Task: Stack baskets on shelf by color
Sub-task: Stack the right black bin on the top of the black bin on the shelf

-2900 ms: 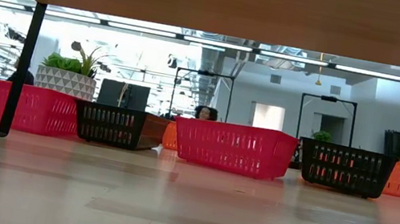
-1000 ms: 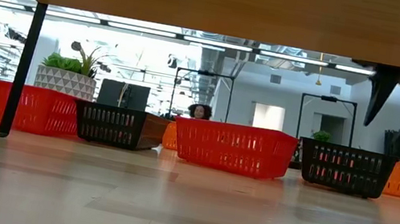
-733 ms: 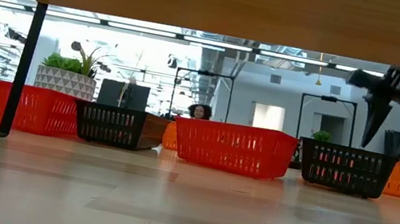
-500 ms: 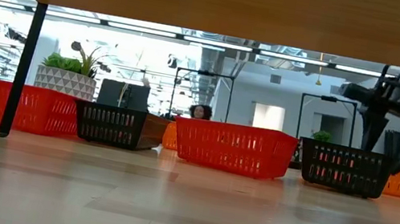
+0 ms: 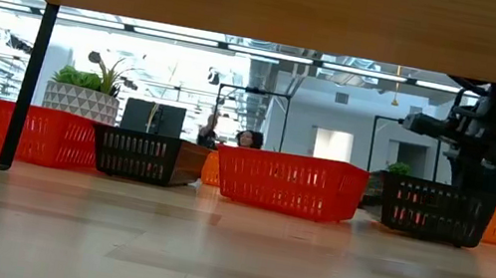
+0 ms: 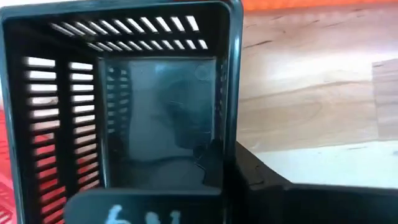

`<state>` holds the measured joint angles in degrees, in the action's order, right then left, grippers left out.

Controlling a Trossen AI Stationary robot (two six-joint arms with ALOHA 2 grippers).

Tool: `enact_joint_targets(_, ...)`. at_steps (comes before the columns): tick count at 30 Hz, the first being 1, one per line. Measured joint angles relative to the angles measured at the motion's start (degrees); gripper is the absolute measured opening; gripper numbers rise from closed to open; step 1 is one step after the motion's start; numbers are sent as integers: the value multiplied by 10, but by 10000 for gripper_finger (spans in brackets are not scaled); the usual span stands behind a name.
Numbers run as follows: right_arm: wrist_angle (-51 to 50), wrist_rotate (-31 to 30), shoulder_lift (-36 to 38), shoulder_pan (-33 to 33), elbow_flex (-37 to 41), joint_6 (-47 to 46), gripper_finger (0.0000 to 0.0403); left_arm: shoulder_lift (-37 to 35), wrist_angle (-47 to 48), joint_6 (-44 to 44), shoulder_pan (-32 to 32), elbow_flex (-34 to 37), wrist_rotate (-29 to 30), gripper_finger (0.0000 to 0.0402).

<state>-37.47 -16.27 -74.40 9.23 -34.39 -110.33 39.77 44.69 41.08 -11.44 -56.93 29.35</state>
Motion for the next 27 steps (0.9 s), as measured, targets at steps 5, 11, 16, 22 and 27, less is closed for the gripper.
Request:
enact_joint_targets(5,3,-1,28,-15,-5,5,12,0,0,0,0,0,0,126)
enact_joint_targets(11,-38,-14,97,-47,-38,57,10,0,0,0,0,0,0,126)
enact_joint_targets(16,-105,-52,158,-76,-94,101,9,0,0,0,0,0,0,126)
enact_joint_targets(22,-116,-49,207,-91,-176,184,6,0,0,0,0,0,0,126)
enact_joint_targets(27,-105,-49,210,-45,-297,227,7,0,0,-10,0,0,3,126)
